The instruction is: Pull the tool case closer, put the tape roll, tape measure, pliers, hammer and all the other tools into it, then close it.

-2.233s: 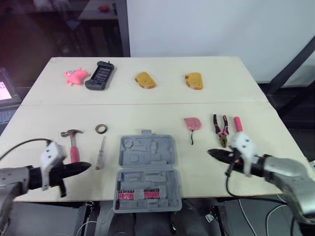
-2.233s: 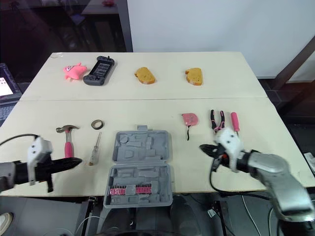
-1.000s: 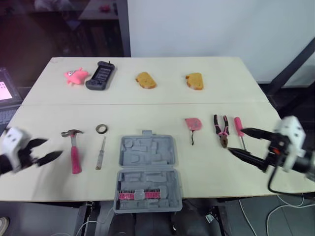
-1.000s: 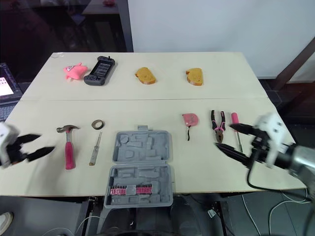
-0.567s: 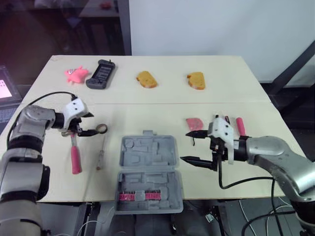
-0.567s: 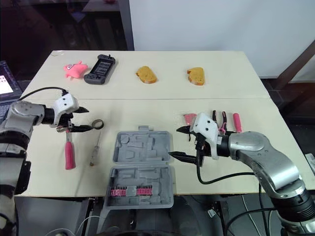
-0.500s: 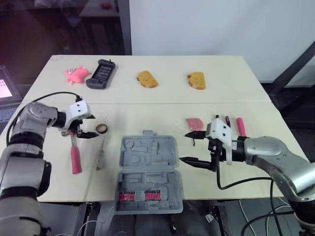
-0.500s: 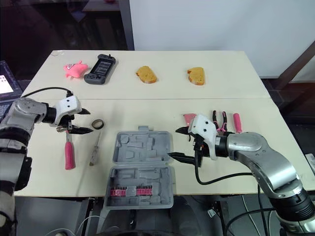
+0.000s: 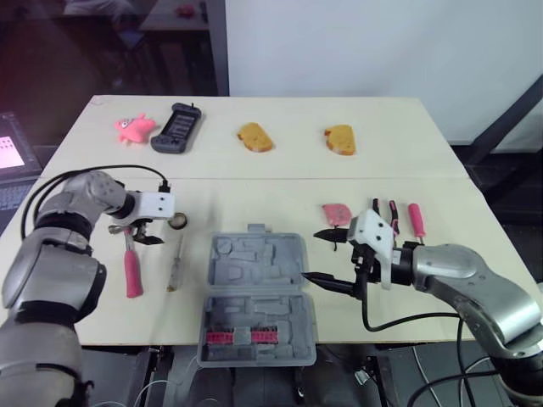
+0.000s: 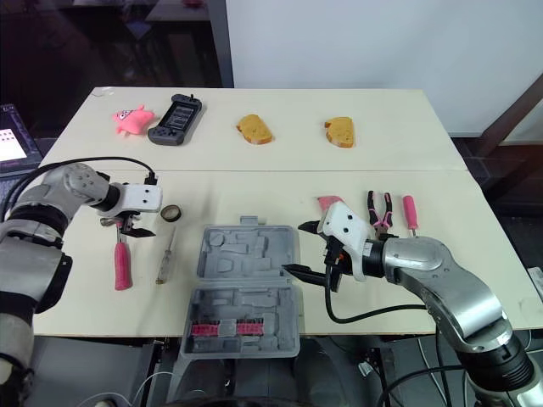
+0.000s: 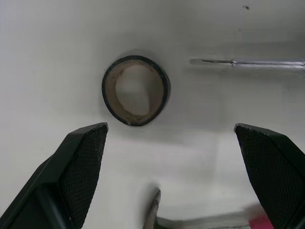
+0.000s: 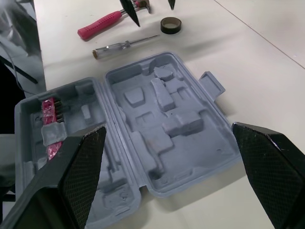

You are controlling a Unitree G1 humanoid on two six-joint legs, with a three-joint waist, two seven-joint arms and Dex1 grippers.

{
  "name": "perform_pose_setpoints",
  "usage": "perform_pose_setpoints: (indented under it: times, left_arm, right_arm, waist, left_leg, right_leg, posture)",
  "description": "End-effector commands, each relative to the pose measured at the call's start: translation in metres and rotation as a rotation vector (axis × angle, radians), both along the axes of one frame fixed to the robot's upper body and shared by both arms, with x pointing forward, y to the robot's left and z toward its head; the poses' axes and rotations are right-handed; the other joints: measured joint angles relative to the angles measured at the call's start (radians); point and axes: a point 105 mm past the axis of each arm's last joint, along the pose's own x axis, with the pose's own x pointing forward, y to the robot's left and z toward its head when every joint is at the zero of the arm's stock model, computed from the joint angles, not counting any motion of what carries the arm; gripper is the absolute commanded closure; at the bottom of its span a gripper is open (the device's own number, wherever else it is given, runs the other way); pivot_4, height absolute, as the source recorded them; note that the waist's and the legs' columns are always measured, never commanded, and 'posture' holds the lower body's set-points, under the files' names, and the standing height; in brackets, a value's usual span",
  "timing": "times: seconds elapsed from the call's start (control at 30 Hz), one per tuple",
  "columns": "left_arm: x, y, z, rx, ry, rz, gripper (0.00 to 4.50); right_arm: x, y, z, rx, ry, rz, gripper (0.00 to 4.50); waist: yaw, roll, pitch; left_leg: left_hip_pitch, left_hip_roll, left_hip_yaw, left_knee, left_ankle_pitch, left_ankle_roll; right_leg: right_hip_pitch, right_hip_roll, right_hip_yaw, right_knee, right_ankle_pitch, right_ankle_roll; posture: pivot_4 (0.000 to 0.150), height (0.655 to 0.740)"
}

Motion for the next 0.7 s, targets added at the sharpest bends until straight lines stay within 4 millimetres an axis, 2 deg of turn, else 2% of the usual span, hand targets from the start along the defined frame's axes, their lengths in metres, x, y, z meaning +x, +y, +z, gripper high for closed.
perform_pose_setpoints:
  times: [0.03, 0.23, 0.33, 0.43, 0.6, 0.7]
  left_arm:
    - [0.004, 0.002, 0.0, 0.032, -0.025, 0.022, 0.01]
    - [0.005, 0.002, -0.011, 0.05, -0.021, 0.051, 0.01]
    - [0.006, 0.003, -0.015, 0.053, -0.034, 0.065, 0.75]
    - [0.006, 0.004, -0.017, 0.06, -0.042, 0.071, 2.41]
    - [0.009, 0.006, -0.014, 0.054, -0.079, 0.089, 4.47]
    - [0.01, 0.006, -0.008, 0.032, -0.083, 0.094, 4.47]
  right_arm:
    - [-0.005, 0.001, 0.012, 0.026, -0.046, -0.011, 0.05]
    - [-0.011, -0.002, 0.015, 0.031, -0.041, -0.046, 0.05]
    - [-0.013, -0.004, 0.016, 0.033, -0.04, -0.068, 0.0]
    - [-0.015, -0.004, 0.016, 0.035, -0.036, -0.08, 0.0]
    - [-0.018, -0.004, 0.015, 0.037, -0.031, -0.093, 0.0]
    - [-0.018, -0.004, 0.014, 0.039, -0.03, -0.097, 0.0]
  waist:
    - [0.0, 0.0, 0.0]
    - [0.001, 0.001, -0.001]
    - [0.002, 0.001, -0.001]
    - [0.002, 0.001, -0.001]
    - [0.002, 0.001, -0.001]
    - [0.001, 0.001, -0.001]
  left_leg:
    - [0.0, 0.0, 0.0, 0.0, 0.0, 0.0]
    - [0.004, 0.0, 0.0, 0.001, 0.0, 0.0]
    - [0.004, 0.0, 0.0, 0.001, 0.0, 0.0]
    - [0.004, 0.0, 0.0, 0.002, 0.0, 0.0]
    - [0.004, -0.001, 0.0, 0.002, 0.0, 0.0]
    - [0.004, -0.001, -0.001, 0.002, 0.0, 0.0]
  right_leg:
    - [0.0, 0.0, 0.0, 0.0, 0.0, 0.0]
    - [0.002, 0.0, 0.0, 0.005, 0.0, 0.0]
    - [0.002, 0.0, 0.0, 0.006, 0.0, 0.0]
    - [0.002, 0.0, 0.0, 0.006, 0.0, 0.0]
    - [0.002, 0.0, 0.0, 0.006, 0.0, 0.0]
    - [0.002, 0.0, 0.0, 0.007, 0.0, 0.0]
  posture:
    - [0.15, 0.74]
    - [0.15, 0.74]
    - [0.15, 0.74]
    - [0.15, 0.74]
    - [0.15, 0.74]
    - [0.15, 0.74]
